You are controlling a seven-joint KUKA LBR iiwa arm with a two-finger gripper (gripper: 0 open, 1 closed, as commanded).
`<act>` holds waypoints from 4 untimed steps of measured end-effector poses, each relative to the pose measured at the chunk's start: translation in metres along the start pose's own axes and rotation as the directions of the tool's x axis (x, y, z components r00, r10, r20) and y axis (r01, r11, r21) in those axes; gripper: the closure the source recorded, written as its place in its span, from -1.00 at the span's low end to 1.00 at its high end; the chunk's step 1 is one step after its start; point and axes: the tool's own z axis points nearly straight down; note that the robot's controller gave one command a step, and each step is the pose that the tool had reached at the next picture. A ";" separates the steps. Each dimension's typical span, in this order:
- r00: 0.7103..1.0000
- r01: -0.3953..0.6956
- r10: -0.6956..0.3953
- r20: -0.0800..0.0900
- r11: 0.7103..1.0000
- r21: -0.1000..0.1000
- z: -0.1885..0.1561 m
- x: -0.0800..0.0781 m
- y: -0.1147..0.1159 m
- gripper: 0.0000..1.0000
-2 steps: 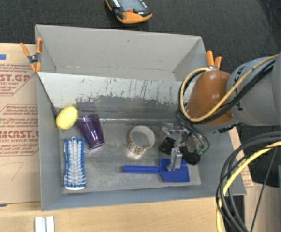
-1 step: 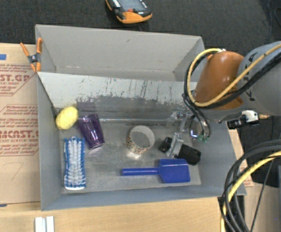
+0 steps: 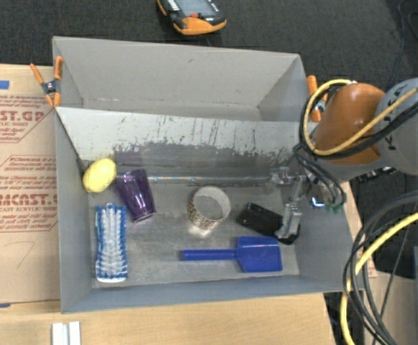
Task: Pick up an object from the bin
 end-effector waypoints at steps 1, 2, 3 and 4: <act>0.923 -0.385 0.385 0.021 0.923 -0.012 0.030 0.027 0.026 -1.00; 0.985 -0.172 0.172 0.015 0.985 -0.002 0.028 0.028 0.035 1.00; 0.985 -0.172 0.172 0.015 0.985 -0.002 0.028 0.028 0.035 1.00; 0.985 -0.172 0.172 0.010 0.985 -0.002 0.014 0.030 0.036 1.00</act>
Offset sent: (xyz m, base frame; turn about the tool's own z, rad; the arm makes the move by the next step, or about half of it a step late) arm -0.0305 0.0345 -0.0285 0.1727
